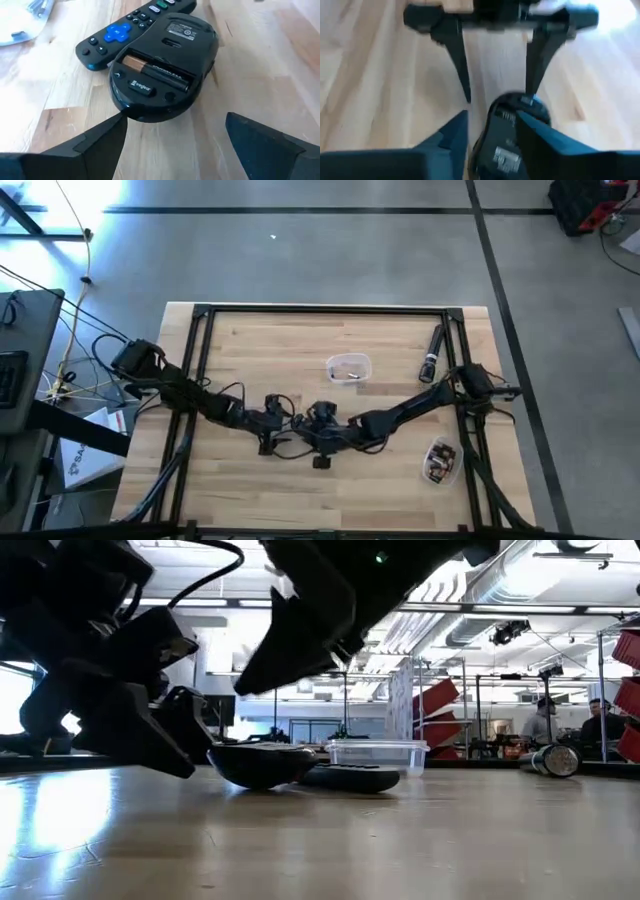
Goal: Insert battery
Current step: Insert the black battery into the computer mouse
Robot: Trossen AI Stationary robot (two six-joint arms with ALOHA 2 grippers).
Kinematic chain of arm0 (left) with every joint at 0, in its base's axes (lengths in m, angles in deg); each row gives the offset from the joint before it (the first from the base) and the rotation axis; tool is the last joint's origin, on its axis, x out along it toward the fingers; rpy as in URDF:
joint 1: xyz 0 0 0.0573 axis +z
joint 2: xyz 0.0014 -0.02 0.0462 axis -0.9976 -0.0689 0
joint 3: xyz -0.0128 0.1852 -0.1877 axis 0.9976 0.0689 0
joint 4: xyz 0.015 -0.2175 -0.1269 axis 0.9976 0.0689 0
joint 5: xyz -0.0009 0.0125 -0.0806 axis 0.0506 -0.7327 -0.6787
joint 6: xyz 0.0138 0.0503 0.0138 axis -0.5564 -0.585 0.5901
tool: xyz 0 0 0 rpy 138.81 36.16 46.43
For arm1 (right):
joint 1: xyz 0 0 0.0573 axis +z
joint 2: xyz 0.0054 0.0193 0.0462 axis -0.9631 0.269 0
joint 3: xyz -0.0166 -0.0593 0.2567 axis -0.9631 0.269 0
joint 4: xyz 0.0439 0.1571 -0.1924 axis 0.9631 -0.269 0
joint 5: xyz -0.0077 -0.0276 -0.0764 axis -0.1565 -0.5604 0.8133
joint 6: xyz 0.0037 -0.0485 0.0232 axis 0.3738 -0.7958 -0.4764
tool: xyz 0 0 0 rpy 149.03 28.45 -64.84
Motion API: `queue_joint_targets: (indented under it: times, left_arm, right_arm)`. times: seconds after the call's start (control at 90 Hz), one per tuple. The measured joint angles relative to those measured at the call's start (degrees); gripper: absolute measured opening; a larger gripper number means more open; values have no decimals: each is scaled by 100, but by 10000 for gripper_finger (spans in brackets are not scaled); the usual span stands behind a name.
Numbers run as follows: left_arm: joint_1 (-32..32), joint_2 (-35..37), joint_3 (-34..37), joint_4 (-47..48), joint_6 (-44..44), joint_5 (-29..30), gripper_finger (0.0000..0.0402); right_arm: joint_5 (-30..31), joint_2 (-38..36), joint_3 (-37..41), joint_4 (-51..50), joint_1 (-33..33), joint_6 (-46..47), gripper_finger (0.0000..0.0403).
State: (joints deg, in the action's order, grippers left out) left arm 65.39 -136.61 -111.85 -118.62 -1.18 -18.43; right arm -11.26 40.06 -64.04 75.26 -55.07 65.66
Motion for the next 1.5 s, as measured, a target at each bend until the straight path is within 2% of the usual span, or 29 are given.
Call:
queue_joint_targets:
  times: [0.222, 0.456, 0.567, 0.767, 0.956, 1.089, 1.189, 1.278, 1.389, 1.5]
  left_arm:
    - [-16, 0, 0, -2, 20, 130, 316]
    - [-84, 0, 0, 6, 15, 148, 316]
    - [-137, 0, 0, 4, -14, 149, 316]
    - [-248, 0, 0, 2, -134, 269, 316]
    - [-300, 39, -7, 15, -297, 499, 317]
    - [-348, 74, -168, 5, -541, 532, 317]
    - [-412, 74, -308, -4, -927, 647, 317]
    - [-475, 58, -364, 3, -1404, 985, 317]
    - [-531, 57, -380, 3, -2157, 1396, 317]
    - [-534, 59, -380, 17, -3038, 1345, 317]
  right_arm:
    - [-69, 214, 0, -156, -64, 287, 245]
    - [-79, 358, 0, -142, -296, 642, 281]
    - [-104, 356, 0, -139, -398, 765, 282]
    - [-676, 494, 0, -67, -552, 916, 282]
    - [-882, 601, 0, -82, -550, 482, 280]
    - [-781, 614, -2, -157, -554, 46, 258]
    - [-766, 612, -4, -191, -608, -77, 234]
    - [-890, 613, -7, -190, -691, -42, 233]
    - [-1347, 612, -11, -158, -792, 249, 233]
    - [-1999, 610, -11, -85, -898, 610, 240]
